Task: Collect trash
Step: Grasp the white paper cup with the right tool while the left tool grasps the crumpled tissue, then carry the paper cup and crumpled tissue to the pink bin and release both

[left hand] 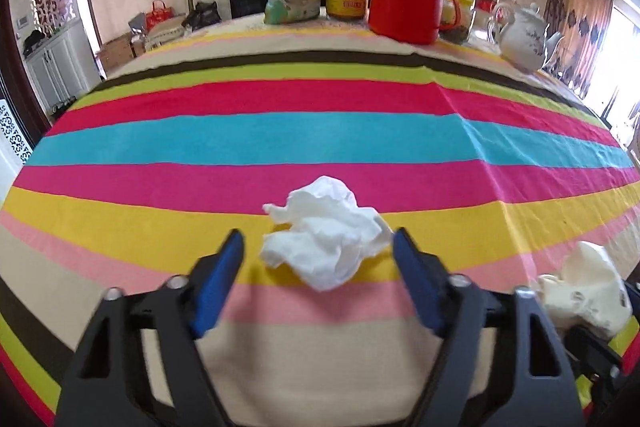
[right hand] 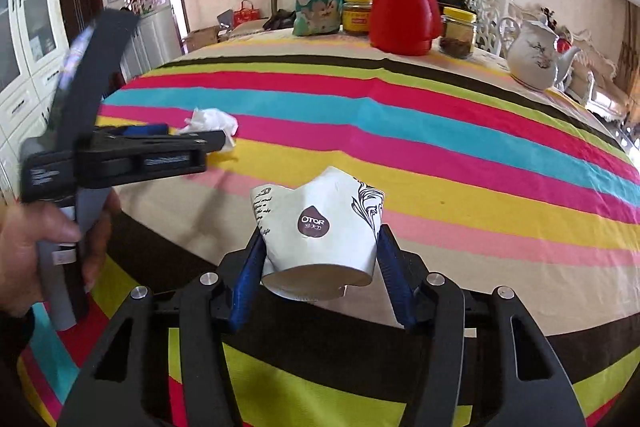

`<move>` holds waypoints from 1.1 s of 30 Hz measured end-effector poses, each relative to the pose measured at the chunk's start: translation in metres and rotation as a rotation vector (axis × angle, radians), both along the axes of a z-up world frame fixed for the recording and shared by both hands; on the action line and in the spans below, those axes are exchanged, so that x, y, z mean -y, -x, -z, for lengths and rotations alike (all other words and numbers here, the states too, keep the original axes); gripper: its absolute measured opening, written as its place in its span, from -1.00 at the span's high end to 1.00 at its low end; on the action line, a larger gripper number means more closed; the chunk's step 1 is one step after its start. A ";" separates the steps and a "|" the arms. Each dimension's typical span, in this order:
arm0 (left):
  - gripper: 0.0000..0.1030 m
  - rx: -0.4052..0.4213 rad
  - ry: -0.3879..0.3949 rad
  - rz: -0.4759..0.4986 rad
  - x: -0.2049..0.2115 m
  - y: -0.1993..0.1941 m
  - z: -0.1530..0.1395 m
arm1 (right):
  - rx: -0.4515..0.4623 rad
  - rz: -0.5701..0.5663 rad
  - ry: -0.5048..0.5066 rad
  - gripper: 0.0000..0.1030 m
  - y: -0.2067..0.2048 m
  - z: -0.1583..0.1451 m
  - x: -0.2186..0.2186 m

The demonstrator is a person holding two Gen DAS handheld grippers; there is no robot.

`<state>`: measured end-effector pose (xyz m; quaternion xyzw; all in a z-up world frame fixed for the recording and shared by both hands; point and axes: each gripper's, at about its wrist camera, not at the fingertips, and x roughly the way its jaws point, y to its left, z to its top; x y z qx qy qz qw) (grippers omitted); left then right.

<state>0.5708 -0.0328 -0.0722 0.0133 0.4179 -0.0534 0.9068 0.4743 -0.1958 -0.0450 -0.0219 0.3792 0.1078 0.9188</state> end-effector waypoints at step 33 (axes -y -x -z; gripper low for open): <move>0.72 0.201 0.122 0.062 -0.044 0.224 -0.037 | 0.112 -0.034 -0.067 -0.03 0.121 -0.033 -0.042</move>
